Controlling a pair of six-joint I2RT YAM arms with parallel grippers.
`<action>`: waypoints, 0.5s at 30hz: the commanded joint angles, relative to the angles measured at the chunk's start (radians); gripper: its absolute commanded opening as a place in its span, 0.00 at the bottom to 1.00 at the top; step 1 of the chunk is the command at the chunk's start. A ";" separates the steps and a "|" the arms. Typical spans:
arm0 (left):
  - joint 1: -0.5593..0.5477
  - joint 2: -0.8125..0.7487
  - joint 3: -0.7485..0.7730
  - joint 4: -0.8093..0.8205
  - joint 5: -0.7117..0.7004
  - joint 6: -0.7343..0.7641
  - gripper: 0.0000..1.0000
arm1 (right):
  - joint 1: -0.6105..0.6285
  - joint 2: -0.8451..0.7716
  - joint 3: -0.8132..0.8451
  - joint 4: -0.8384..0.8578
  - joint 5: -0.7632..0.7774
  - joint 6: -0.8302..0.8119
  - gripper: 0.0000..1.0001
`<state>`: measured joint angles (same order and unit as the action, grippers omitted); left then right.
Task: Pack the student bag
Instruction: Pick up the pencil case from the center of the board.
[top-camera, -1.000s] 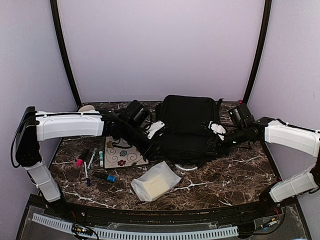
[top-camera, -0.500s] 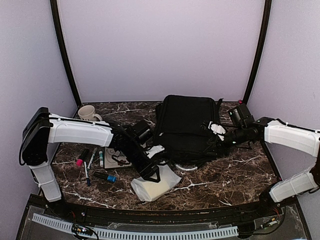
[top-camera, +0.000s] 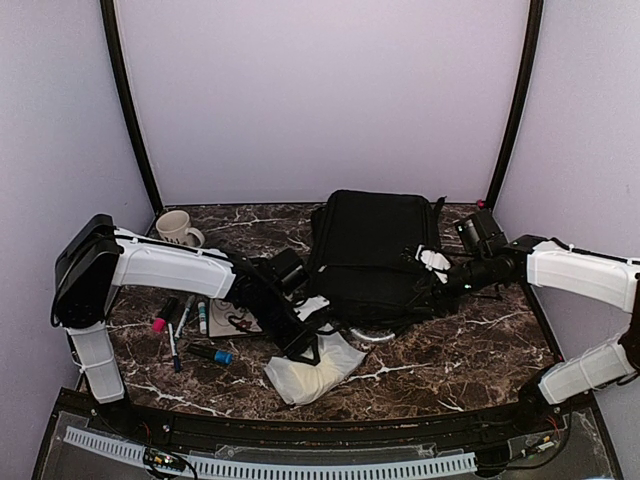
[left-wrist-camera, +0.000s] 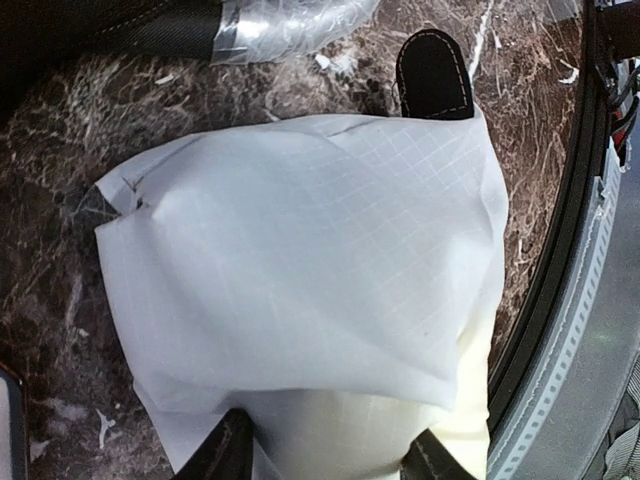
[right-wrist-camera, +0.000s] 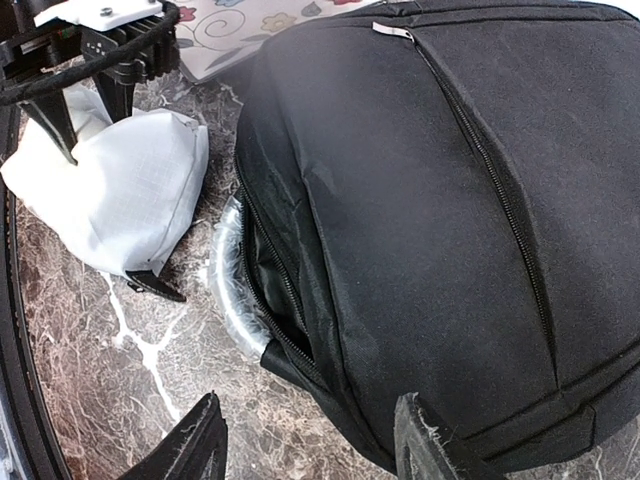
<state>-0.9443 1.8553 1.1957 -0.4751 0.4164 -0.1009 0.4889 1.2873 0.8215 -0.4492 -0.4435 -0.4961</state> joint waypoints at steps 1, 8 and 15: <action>-0.001 0.060 -0.057 0.011 0.004 -0.032 0.42 | -0.004 0.012 -0.005 0.016 -0.036 -0.006 0.57; -0.001 0.053 -0.099 0.061 -0.028 -0.066 0.31 | 0.062 0.035 0.067 -0.072 -0.055 -0.047 0.56; 0.019 0.071 -0.127 0.115 -0.030 -0.043 0.28 | 0.341 0.069 0.168 -0.180 0.109 -0.209 0.63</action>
<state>-0.9386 1.8576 1.1393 -0.3077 0.4759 -0.1585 0.7109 1.3262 0.9112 -0.5491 -0.4198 -0.5980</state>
